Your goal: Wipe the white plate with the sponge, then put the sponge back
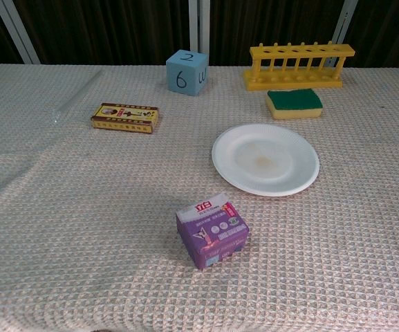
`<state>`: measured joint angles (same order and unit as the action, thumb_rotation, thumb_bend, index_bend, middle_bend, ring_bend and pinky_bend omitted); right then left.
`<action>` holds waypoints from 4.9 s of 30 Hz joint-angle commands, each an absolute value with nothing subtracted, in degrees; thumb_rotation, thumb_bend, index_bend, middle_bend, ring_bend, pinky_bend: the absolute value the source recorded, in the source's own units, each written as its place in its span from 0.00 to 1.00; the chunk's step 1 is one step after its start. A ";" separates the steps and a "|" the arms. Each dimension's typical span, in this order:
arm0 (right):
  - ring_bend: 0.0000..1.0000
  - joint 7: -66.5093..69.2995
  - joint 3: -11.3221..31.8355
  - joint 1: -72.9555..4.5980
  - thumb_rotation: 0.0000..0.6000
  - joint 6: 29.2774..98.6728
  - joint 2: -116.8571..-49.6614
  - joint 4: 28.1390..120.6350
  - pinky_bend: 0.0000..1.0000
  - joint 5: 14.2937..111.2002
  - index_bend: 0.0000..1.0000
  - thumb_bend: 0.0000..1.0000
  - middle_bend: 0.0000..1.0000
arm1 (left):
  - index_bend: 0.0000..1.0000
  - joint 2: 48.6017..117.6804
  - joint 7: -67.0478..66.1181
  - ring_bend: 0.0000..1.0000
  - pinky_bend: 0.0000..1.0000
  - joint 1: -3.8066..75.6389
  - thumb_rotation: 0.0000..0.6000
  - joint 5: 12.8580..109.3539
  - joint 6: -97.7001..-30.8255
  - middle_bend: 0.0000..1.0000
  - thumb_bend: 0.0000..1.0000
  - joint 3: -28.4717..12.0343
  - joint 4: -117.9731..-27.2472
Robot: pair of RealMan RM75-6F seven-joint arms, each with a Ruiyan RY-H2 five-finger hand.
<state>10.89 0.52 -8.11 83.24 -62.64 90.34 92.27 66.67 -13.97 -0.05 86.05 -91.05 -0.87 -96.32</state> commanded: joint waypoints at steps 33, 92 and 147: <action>0.04 -22.63 14.92 -49.78 1.00 37.55 -93.12 56.16 0.14 55.01 0.08 0.18 0.16 | 0.18 67.64 -12.17 0.08 0.16 -0.29 1.00 82.87 -87.74 0.08 0.00 -0.98 -94.61; 0.23 -52.70 -0.28 -54.98 1.00 44.15 -84.17 73.96 0.21 79.84 0.57 0.46 0.44 | 0.18 68.62 -8.71 0.08 0.16 -1.28 1.00 82.47 -87.95 0.08 0.00 -0.86 -91.95; 0.22 -53.42 -1.29 -48.94 1.00 53.12 -90.95 66.06 0.12 92.22 0.57 0.46 0.45 | 0.18 69.26 -6.55 0.08 0.16 -1.30 1.00 83.16 -87.60 0.08 0.00 -1.10 -90.44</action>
